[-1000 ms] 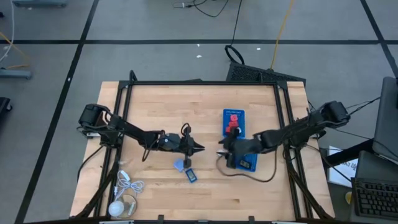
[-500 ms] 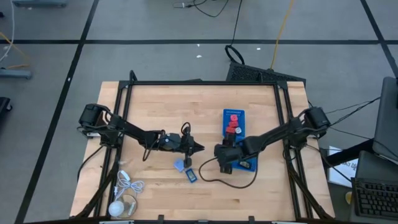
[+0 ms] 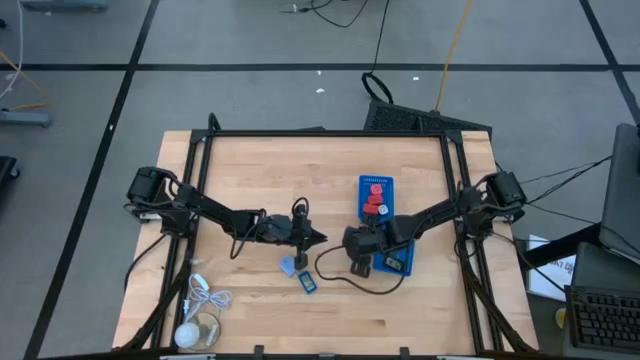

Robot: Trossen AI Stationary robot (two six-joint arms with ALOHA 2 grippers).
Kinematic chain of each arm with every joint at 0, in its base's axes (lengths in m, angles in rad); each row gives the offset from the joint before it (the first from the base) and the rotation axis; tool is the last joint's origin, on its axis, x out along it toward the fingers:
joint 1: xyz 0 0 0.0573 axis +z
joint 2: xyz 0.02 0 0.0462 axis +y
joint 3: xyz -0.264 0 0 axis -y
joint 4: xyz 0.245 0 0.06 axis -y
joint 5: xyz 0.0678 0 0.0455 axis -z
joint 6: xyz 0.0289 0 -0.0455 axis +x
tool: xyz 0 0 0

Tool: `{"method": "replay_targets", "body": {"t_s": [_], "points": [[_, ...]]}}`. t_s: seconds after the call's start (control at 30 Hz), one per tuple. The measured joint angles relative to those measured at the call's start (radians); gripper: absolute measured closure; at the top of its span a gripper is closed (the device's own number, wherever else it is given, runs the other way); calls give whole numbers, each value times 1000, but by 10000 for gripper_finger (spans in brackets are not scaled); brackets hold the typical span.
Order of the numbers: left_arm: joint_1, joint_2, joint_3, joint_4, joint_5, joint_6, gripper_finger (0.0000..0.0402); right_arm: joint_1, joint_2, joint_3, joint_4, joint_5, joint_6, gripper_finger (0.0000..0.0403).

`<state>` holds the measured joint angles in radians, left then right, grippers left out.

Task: Pick & Place Office items
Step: Put the green charger adapter into the top blue bin

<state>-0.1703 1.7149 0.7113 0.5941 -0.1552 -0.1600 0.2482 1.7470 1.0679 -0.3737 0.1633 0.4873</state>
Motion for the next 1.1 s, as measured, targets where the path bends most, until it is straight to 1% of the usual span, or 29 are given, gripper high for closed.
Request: {"method": "replay_targets", "body": {"t_s": [0.03, 0.07, 0.27, 0.37, 0.47, 0.53, 0.7, 0.8, 0.87, 0.97, 1.03, 1.1], "points": [[0, 0, 0, 0, 0, 0, 364, -4, -1, 0, 2, -7, -1, 258], [0, 0, 0, 0, 0, 0, 364, -6, -1, 0, 3, -11, -1, 263], [0, 0, 0, 0, -1, 0, 364, -13, -26, -1, 7, -12, -47, 263], [0, 0, 0, 0, -1, 0, 364, -13, -92, 1, -3, -11, -73, 263], [0, 0, 0, -1, -1, 0, 364, -18, -194, 4, -6, -3, -103, 263], [0, 0, 0, -1, -1, 0, 364, -21, -267, 5, -30, 43, -114, 263], [0, 0, 0, -1, -1, 0, 364, -55, -428, 5, -167, 255, -104, 263], [0, 0, 0, -1, -1, 0, 364, -106, -483, 5, -291, 355, -44, 263], [0, 0, 0, -1, -1, -1, 364, -154, -497, 5, -379, 389, -5, 263], [0, 0, 0, -1, -1, -1, 364, -235, -496, -15, -428, 385, 26, 263], [0, 0, 0, -1, -1, -1, 364, -287, -496, -58, -407, 366, 22, 263], [0, 0, 0, -1, -1, -1, 364, -339, -495, -110, -344, 315, 7, 263]]}}
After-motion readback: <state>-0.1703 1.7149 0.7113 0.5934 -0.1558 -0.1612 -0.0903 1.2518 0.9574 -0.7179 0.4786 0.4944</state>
